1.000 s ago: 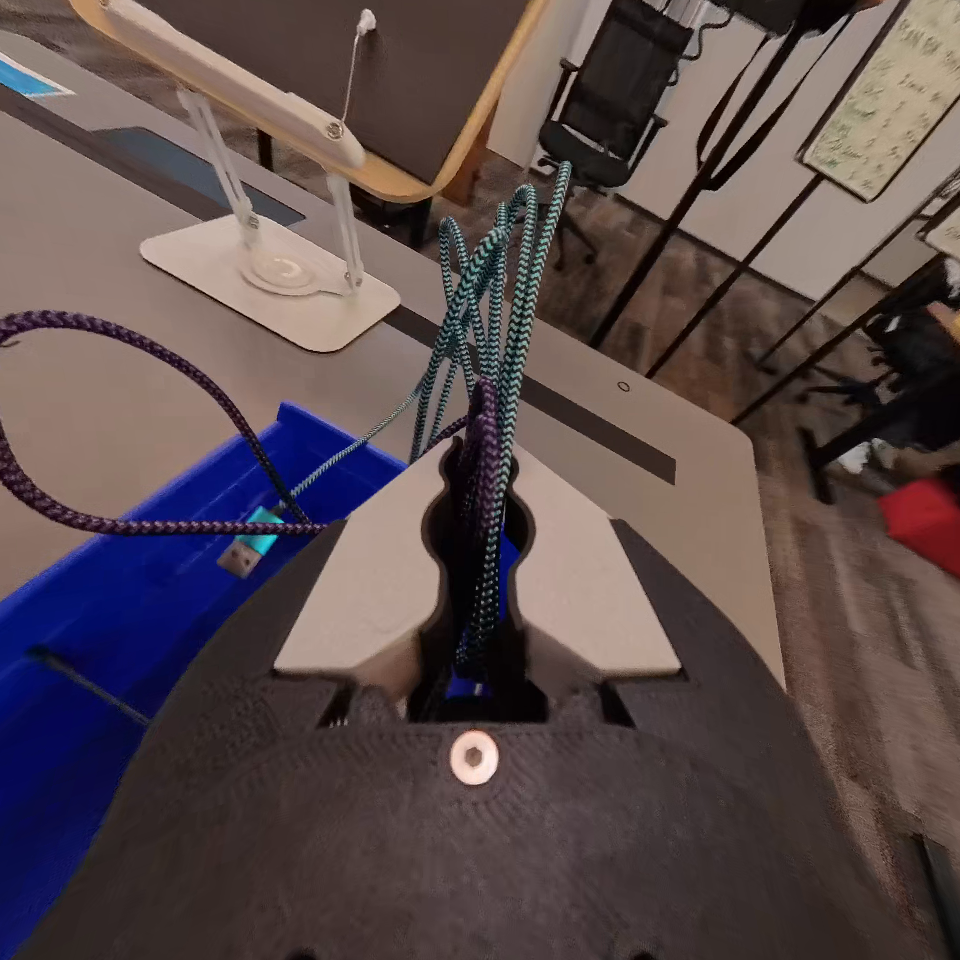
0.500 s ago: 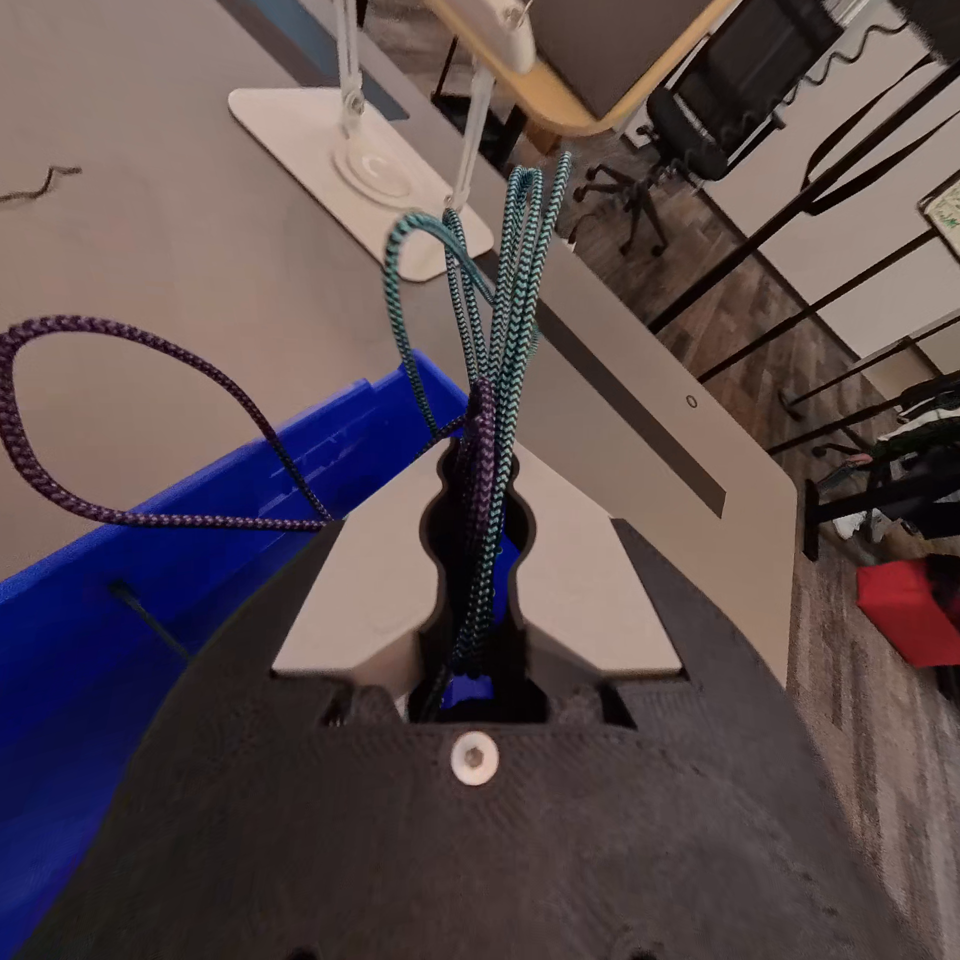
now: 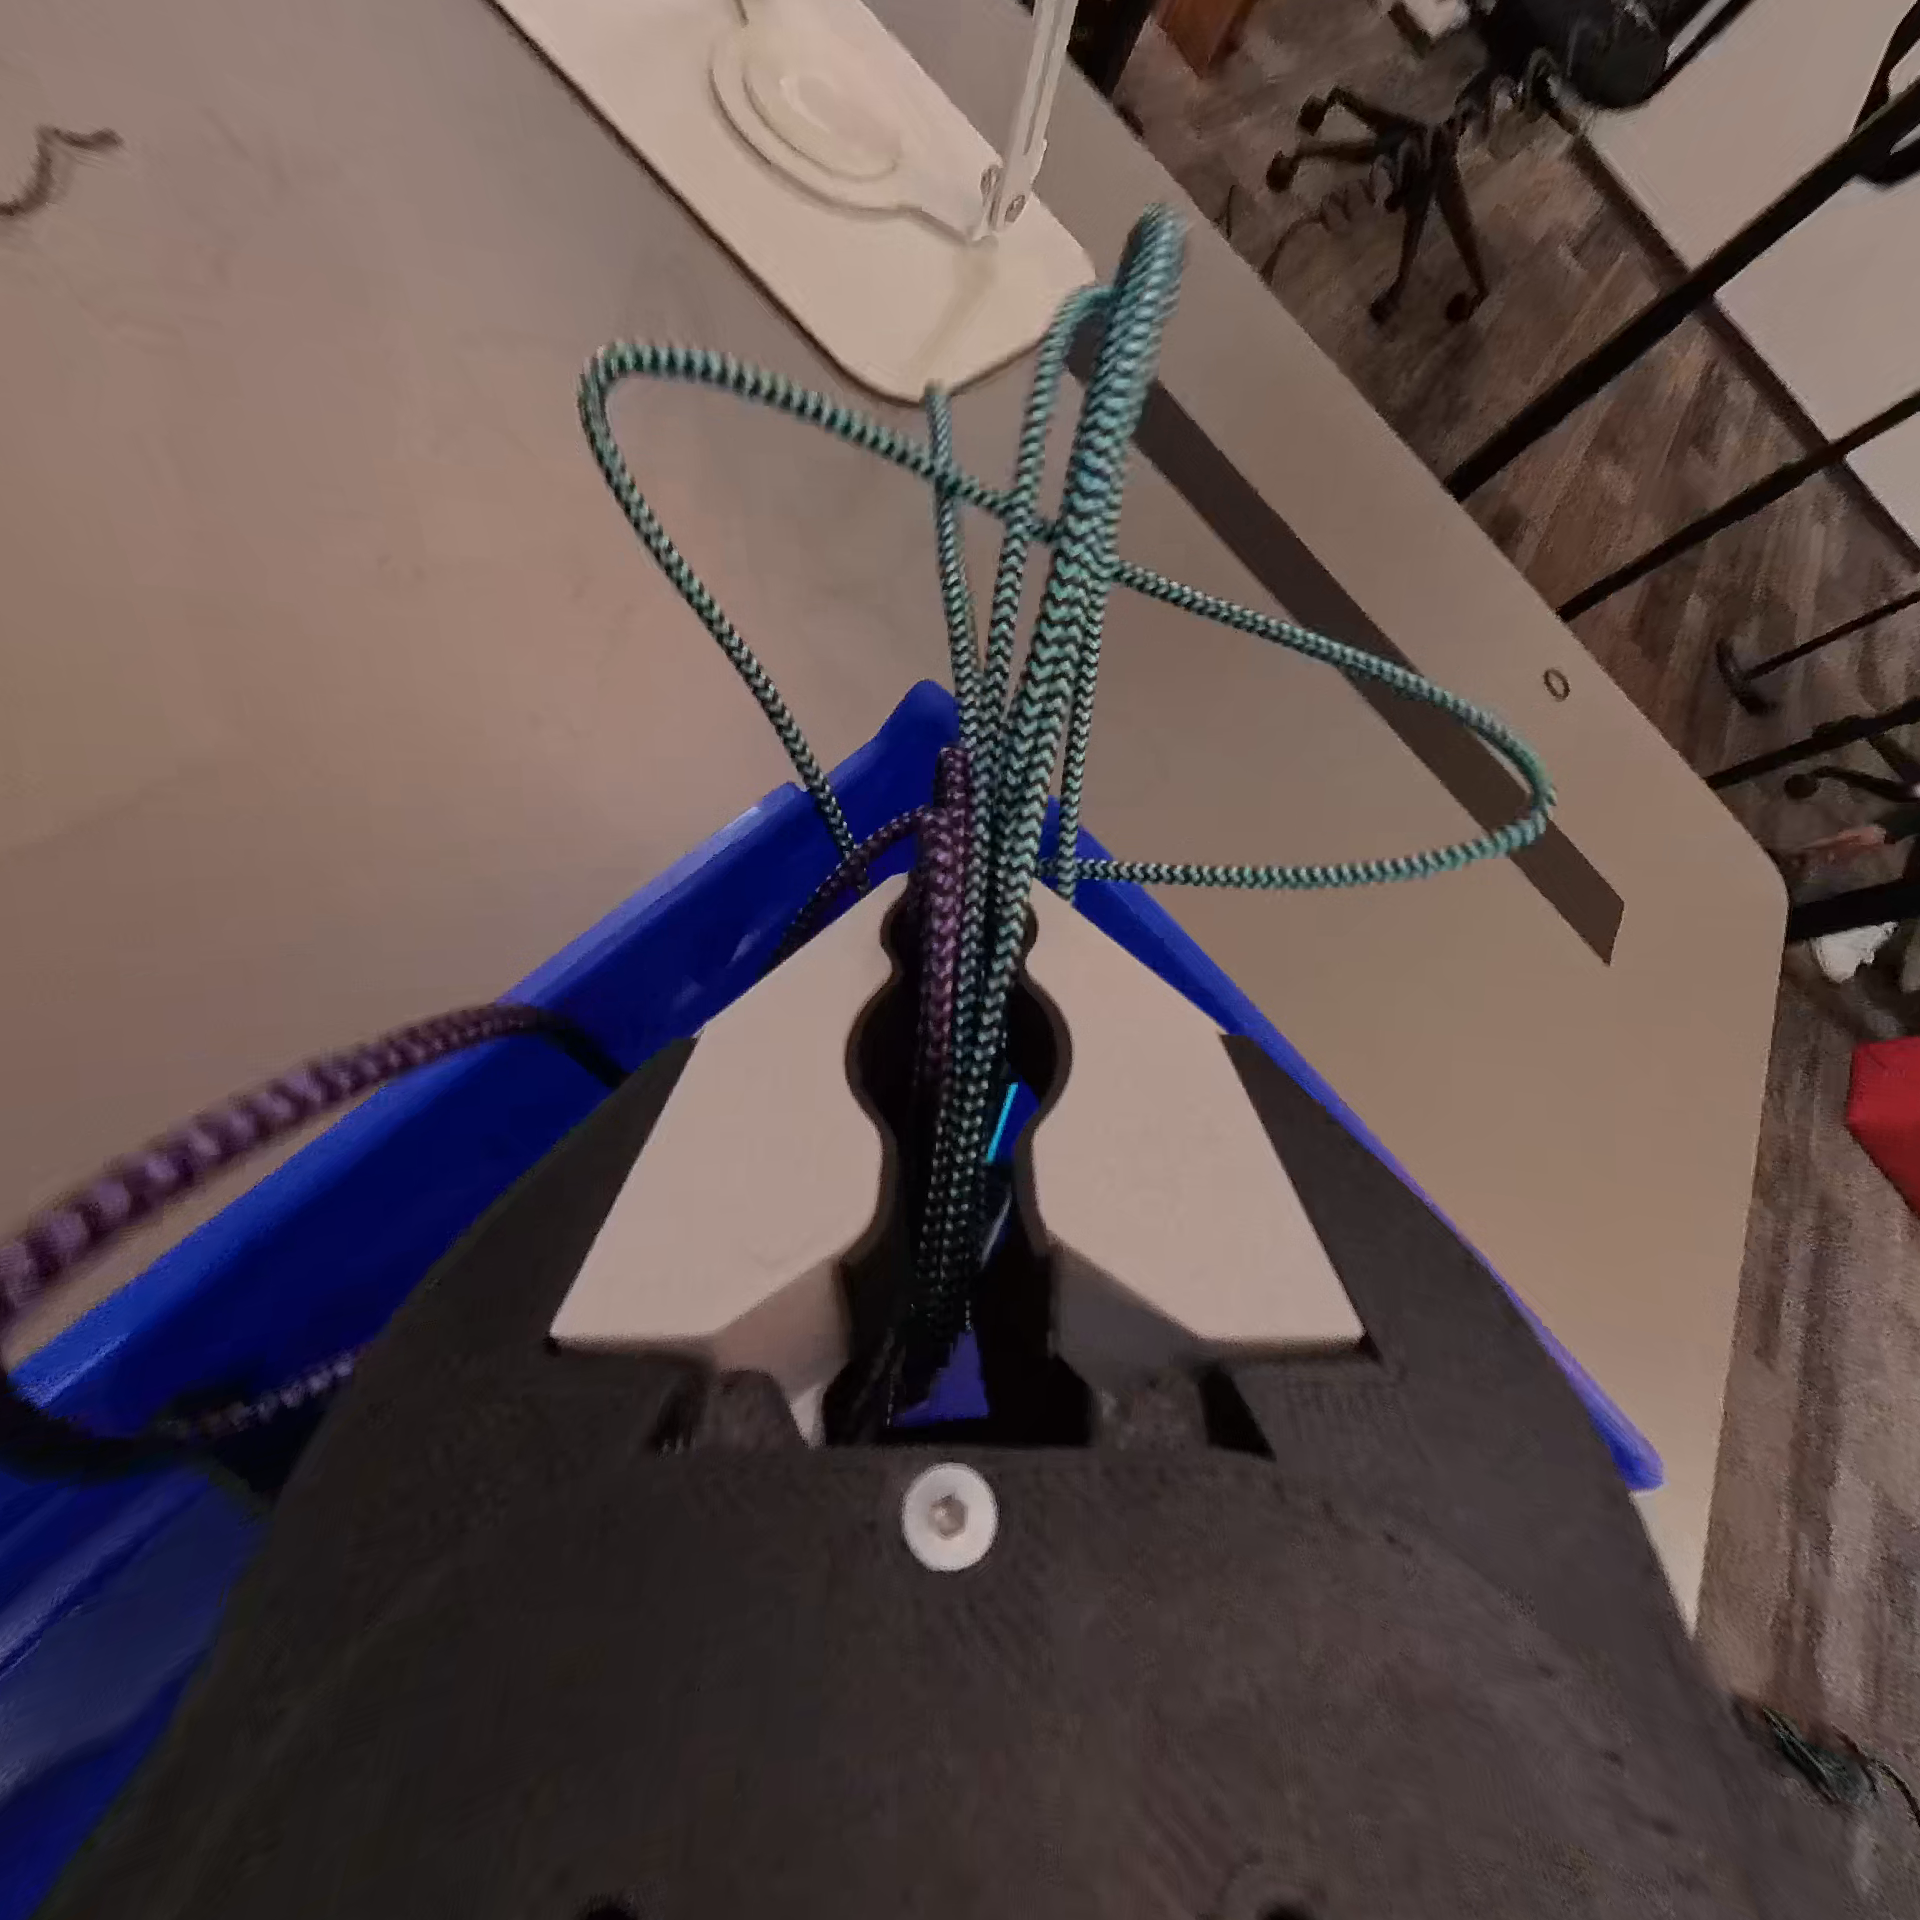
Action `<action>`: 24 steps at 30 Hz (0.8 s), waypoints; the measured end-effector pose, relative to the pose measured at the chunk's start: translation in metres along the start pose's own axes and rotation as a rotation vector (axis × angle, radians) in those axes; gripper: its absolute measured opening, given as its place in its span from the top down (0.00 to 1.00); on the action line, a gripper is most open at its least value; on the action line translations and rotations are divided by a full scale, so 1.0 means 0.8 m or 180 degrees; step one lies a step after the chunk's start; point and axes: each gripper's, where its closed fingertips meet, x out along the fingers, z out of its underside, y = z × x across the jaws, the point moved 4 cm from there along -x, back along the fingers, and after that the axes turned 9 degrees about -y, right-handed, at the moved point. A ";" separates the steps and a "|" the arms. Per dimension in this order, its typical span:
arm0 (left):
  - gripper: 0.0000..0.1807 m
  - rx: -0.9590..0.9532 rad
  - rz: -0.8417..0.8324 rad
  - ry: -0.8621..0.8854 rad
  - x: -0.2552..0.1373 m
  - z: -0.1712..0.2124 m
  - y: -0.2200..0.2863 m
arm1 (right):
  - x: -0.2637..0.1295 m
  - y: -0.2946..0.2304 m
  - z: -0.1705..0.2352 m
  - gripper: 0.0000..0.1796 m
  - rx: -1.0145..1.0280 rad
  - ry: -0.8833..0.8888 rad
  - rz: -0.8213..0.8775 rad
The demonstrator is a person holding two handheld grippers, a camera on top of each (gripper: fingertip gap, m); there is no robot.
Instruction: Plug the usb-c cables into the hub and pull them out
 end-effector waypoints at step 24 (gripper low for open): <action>0.90 -0.0003 0.0040 0.0008 -0.001 0.000 0.002 | 0.043 -0.031 0.007 0.95 -0.0381 -0.0473 0.0092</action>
